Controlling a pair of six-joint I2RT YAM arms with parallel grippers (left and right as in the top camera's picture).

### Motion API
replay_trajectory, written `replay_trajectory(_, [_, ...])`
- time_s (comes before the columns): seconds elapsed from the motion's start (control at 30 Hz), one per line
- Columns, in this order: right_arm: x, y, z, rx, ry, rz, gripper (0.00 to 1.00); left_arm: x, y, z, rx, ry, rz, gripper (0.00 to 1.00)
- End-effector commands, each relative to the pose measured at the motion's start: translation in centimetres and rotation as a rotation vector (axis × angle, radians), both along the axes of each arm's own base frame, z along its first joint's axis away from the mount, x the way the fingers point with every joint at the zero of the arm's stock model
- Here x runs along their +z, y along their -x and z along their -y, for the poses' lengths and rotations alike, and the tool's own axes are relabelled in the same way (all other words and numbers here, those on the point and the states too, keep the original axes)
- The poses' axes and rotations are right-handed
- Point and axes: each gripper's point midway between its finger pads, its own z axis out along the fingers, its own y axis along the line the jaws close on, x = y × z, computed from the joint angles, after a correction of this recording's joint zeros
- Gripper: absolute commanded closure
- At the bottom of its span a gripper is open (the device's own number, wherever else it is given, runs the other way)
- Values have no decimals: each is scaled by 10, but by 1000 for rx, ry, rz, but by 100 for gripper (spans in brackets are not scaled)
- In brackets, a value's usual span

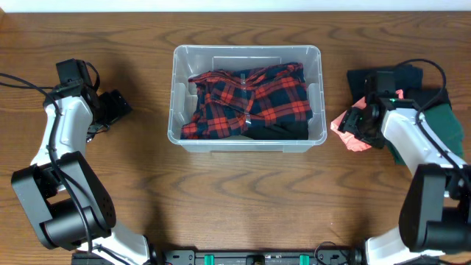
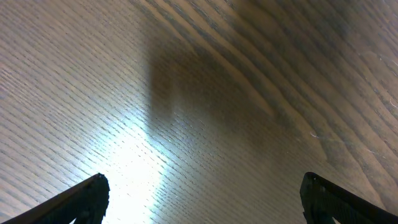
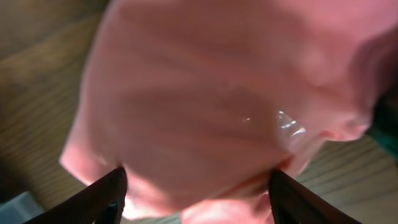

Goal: Pack container
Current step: 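Reach right gripper to the pink shirt and grasp it, then lift the pink shirt and carry it into the bin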

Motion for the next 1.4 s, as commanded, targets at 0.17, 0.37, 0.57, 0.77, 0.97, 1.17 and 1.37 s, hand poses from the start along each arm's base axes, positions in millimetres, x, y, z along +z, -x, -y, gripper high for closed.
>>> replay_trajectory(0.17, [-22, 0, 4, -35, 9, -49, 62, -4, 3, -1, 12, 4, -12, 2])
replay_trajectory(0.37, [-22, -2, 4, -35, 9, -44, 99, -4, 3, -1, 12, 4, -12, 2])
replay_trajectory(0.57, [3, -8, 1, -27, 6, -15, 99, -4, 3, -1, 12, 4, -12, 2])
replay_trajectory(0.77, [74, -25, 3, 30, 26, 105, 99, -4, 3, -1, 12, 4, -12, 2])
replay_trajectory(0.97, [159, -43, -10, 184, 73, 298, 99, -4, 3, -1, 12, 4, -12, 2])
replay_trajectory(1.17, [200, -55, -44, 443, 147, 404, 99, -4, 3, -1, 12, 4, -12, 2])
replay_trajectory(1.37, [229, -65, -114, 765, 206, 523, 99, -4, 3, -1, 12, 4, -12, 2])
